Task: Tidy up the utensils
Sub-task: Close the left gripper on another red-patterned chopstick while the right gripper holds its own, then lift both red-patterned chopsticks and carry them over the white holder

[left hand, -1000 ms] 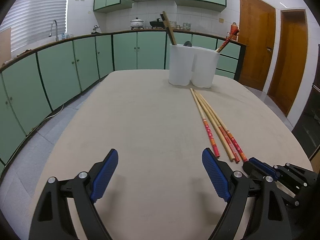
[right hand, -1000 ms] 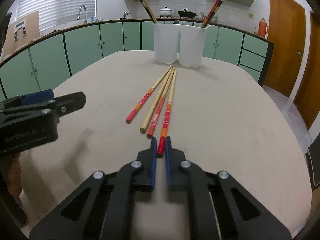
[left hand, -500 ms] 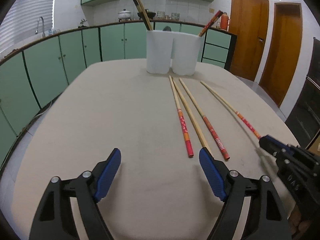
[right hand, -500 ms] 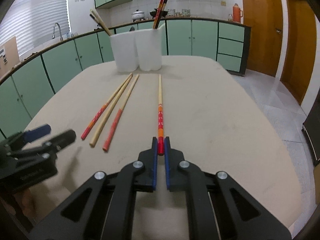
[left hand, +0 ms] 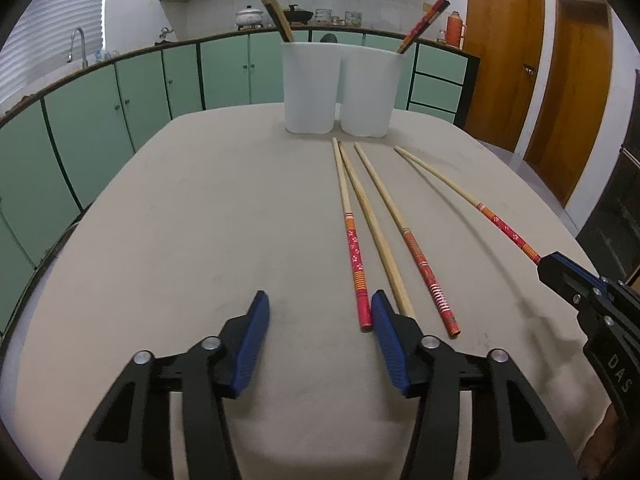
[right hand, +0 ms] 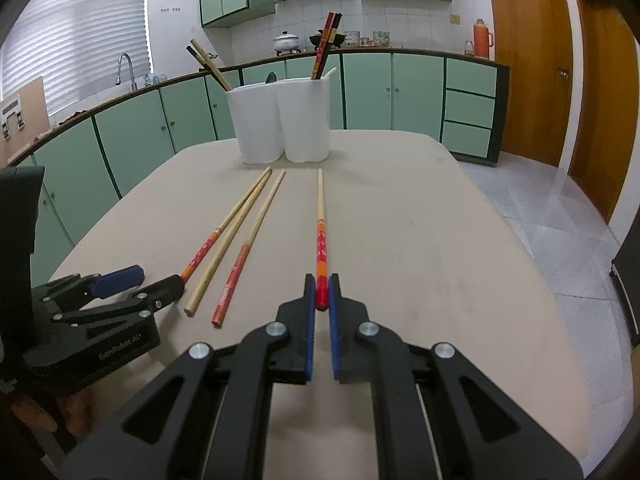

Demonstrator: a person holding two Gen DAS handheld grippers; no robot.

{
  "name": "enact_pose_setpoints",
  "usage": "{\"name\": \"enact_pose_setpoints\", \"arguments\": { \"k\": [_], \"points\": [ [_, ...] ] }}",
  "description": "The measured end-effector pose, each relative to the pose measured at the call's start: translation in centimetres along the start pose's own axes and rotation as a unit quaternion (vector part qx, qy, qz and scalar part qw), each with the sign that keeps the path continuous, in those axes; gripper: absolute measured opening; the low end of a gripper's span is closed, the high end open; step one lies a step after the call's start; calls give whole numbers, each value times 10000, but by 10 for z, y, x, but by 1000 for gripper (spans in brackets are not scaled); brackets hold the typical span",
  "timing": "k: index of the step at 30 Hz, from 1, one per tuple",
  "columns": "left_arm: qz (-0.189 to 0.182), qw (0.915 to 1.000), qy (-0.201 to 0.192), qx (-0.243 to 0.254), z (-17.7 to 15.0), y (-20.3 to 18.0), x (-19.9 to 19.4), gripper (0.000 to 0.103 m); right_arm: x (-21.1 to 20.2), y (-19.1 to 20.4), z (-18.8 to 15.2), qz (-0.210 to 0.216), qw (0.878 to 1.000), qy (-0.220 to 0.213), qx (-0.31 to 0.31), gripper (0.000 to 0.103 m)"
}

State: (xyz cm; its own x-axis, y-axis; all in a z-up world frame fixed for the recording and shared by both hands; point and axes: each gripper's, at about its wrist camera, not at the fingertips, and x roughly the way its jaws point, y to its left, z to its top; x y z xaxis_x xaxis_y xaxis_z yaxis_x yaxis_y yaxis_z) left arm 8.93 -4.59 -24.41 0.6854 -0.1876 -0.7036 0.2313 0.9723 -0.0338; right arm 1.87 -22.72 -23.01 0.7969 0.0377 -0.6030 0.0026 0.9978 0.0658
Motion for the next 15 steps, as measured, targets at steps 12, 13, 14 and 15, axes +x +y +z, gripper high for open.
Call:
{"name": "enact_pose_setpoints", "arguments": {
  "k": [12, 13, 14, 15],
  "points": [
    [-7, 9999, -79, 103, 1, -6, 0, 6, -3, 2, 5, 45, 10000, -49, 36, 6],
    [-16, 9999, -92, 94, 2, -6, -1, 6, -4, 2, 6, 46, 10000, -63, 34, 6],
    [-21, 9999, -110, 85, 2, -6, -3, 6, -5, 3, 7, 50, 10000, -75, 35, 6],
    [-37, 9998, -147, 84, 3, -6, -6, 6, -6, 3, 9, 55, 9999, -88, 42, 6]
  ]
}}
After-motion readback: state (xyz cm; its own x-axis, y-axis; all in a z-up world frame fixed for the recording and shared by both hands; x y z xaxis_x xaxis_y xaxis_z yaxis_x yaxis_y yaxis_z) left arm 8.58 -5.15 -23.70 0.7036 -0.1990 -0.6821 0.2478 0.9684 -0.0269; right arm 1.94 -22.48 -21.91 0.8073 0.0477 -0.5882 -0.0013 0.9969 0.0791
